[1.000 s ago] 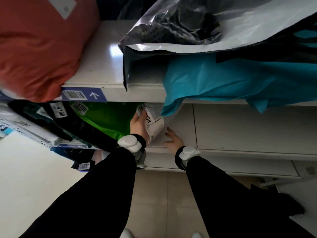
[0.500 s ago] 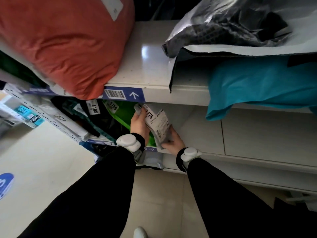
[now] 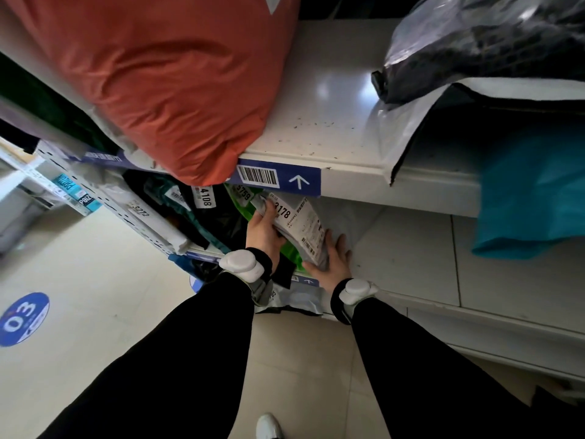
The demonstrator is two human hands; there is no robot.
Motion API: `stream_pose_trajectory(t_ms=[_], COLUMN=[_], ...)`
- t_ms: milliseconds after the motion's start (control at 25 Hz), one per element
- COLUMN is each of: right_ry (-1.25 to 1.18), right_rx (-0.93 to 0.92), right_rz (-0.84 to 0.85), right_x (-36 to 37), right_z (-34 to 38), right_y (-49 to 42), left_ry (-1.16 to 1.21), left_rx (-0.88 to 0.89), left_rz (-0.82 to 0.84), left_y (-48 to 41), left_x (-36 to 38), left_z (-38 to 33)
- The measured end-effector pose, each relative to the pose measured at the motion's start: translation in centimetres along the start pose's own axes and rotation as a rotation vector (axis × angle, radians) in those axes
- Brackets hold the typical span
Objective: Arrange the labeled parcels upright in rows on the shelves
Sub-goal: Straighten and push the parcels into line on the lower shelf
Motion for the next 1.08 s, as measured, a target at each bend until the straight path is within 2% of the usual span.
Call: stream_pose_trajectory(t_ms=[480,800,1080], right_ry=[0.078,0.088,0.126], right_rx=[-0.022,-0.033,-0.006], right_rz=[0.007,0.007,0.002], right_x=[1.6,1.5,0.3], right_z=[0.6,0.2,0.4], right_y=[-3.9,-3.8,-2.7], left_ry=[-0.051,-0.334,-0.362], left_rx=[0.000,-0.091,-0.113], left_rz=[-0.026,-0.215,-0.216], left_y=[-2.8,-2.5,-1.9], left_x=[-2.5,-5.5,-6.1], left_z=[-0.9,-0.6,-0.7])
Point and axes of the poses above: each hand's wrist, its own y-axis away from the middle knuckle, its own x-axis out of the palm, z = x × y, the point moved 4 cm from there along -y, towards the middle knuckle, and after that the axes turned 12 degrees about -y, right-handed, at the moved point
